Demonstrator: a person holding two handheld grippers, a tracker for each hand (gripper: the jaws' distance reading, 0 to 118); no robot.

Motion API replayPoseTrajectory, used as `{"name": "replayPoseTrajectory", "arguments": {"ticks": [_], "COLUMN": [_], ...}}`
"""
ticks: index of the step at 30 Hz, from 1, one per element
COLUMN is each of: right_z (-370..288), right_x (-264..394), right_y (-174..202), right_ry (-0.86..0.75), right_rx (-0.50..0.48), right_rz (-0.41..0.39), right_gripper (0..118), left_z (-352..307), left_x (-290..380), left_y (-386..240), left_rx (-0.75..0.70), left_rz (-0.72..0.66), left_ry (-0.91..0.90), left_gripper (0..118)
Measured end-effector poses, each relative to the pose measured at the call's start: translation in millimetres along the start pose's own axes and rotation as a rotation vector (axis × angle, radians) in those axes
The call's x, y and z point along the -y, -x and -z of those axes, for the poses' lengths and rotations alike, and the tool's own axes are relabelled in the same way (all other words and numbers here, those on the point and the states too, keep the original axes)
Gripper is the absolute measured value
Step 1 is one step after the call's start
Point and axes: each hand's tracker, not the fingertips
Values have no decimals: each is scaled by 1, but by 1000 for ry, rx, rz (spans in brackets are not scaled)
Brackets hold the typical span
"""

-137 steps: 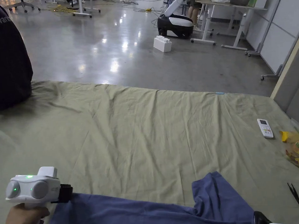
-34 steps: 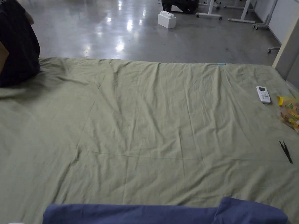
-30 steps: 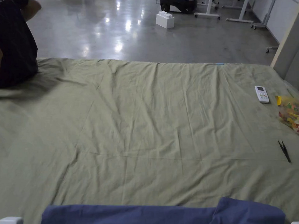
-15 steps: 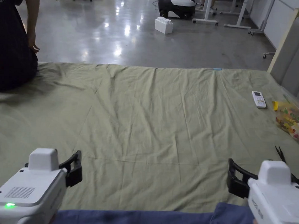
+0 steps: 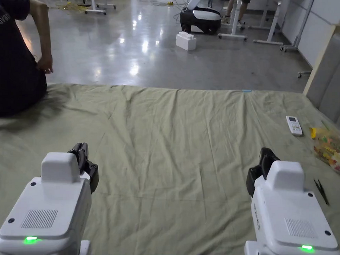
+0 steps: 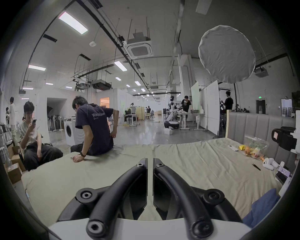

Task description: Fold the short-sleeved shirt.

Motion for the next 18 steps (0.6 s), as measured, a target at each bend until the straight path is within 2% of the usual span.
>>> {"name": "replayPoseTrajectory", "arguments": {"ticks": [1, 3, 9, 18], "right_z": [-1, 0, 4, 10], "right_x": [-1, 0, -3, 7], "right_y": [3, 4, 7, 6], "right_ry": [-25, -9, 2, 47], "right_rx": [3, -11, -37, -66], "right_rz": [-27, 0, 11, -23], "right_gripper": [0, 0, 0, 0], "left_z": [-2, -4, 1, 9], "left_x": [-2, -6, -4, 43], "left_y": [1, 4, 13, 81], "left_rx": [1, 15, 7, 95], "left_rz": [-9, -22, -5, -72], "left_ry": [-12, -18, 6, 324], "left_gripper": [4, 4, 4, 4]}}
